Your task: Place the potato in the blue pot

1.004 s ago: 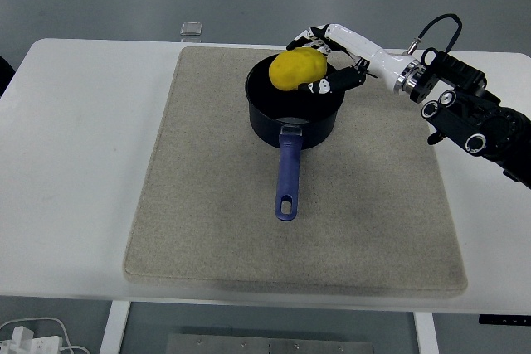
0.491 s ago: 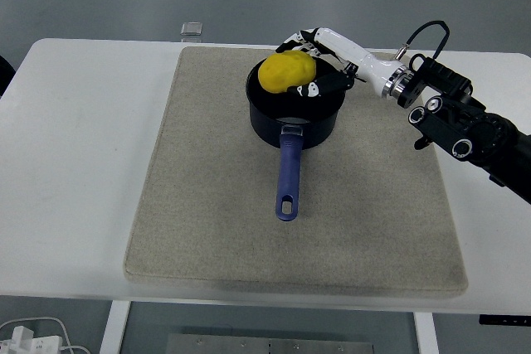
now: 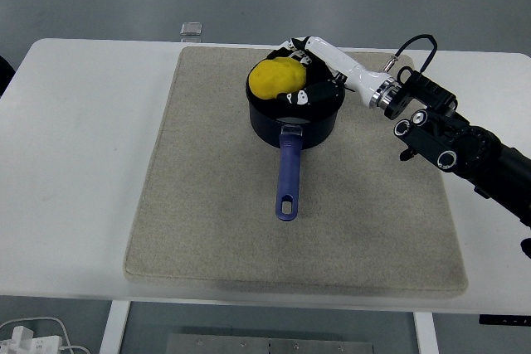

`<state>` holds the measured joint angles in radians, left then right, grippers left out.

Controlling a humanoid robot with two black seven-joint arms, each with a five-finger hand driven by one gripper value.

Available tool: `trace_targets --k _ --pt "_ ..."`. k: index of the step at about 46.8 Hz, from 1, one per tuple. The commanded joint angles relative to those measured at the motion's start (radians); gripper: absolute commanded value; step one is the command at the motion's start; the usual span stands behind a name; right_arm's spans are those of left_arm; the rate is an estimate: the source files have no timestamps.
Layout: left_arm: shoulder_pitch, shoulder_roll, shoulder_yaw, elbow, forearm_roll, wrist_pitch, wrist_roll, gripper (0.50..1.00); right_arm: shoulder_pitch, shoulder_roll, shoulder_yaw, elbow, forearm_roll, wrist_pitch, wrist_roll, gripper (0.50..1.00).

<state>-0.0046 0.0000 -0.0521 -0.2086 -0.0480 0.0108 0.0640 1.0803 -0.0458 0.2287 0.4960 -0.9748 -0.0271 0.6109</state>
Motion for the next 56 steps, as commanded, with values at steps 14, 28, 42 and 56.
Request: trace_targets --k 14,28,42,56 --pt "0.0 0.0 0.0 0.0 0.0 0.0 0.0 0.994 0.0 0.0 0.0 0.001 0.001 0.003 0.0 0.928" --pt "0.0 0.0 0.0 0.0 -0.001 0.0 -0.001 0.994 0.0 -0.003 -0.002 0.001 0.001 0.003 0.0 0.928" --pt "0.0 0.0 -0.002 0.0 -0.001 0.0 -0.001 0.992 0.001 -0.014 0.0 0.001 0.001 0.001 0.0 0.928" --pt "0.0 0.0 0.0 0.0 -0.001 0.0 -0.001 0.992 0.009 -0.025 0.026 0.001 0.269 0.009 0.0 0.928"
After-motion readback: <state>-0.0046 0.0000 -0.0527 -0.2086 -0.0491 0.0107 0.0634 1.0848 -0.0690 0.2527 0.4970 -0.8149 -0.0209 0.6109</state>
